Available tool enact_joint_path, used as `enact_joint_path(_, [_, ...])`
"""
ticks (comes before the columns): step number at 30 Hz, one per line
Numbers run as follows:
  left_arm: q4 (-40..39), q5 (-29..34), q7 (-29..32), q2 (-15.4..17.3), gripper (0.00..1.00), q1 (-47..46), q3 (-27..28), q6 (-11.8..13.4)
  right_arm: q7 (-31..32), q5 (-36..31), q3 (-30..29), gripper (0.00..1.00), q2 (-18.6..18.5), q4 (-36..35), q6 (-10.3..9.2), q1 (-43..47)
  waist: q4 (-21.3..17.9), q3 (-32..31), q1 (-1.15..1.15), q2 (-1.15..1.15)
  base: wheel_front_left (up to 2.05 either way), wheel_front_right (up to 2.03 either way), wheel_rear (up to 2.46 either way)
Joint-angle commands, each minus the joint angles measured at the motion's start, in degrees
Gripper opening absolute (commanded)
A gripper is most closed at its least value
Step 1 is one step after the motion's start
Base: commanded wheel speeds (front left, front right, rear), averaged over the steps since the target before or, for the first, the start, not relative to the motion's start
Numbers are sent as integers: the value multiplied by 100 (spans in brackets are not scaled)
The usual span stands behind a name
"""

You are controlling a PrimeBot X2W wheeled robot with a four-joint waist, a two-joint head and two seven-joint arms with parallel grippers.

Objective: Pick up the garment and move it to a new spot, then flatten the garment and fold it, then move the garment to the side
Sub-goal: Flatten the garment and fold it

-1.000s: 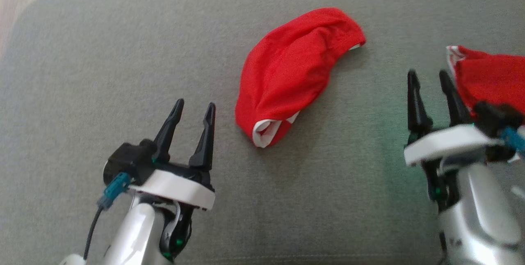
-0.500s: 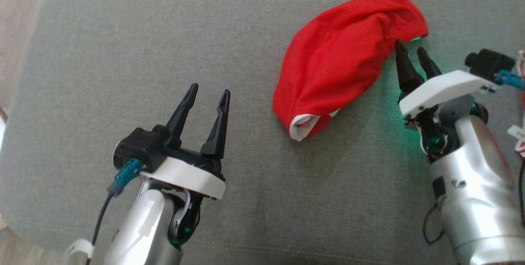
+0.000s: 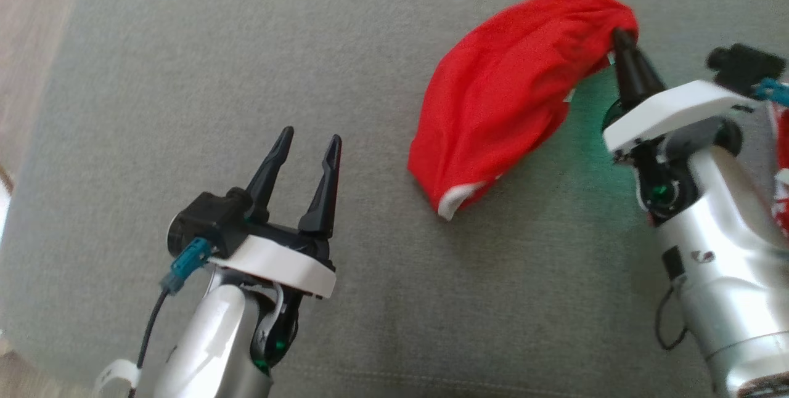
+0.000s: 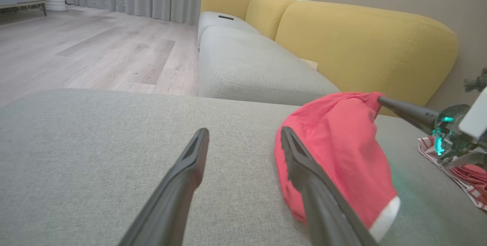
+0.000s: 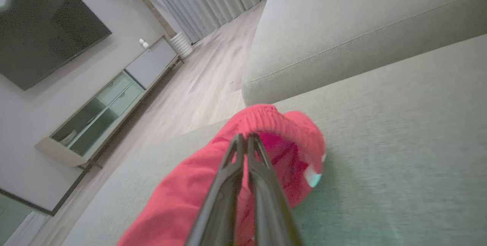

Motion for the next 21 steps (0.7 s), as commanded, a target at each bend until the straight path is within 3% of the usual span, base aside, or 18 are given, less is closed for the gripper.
enact_joint_path(1, [-165,-31,-45,43,100,-104,206,33,-184,87,142,0,-89,-311,-5,-103,-144,-151,0,0,0,0,0])
enact_joint_path(14, [-182,13,-45,43,100,150,325,22,-349,173,-86,0,-1117,-1457,-5,-485,-634,-698,0,0,0,0,0])
enact_joint_path(18, [-183,3,-45,43,100,216,320,15,-208,-140,-292,0,-1197,-1791,-5,-668,-624,-814,0,0,0,0,0])
enact_joint_path(21, [-223,-45,-45,43,100,265,279,28,49,-553,-502,0,-1002,-2161,-5,-790,-519,-878,0,0,0,0,0])
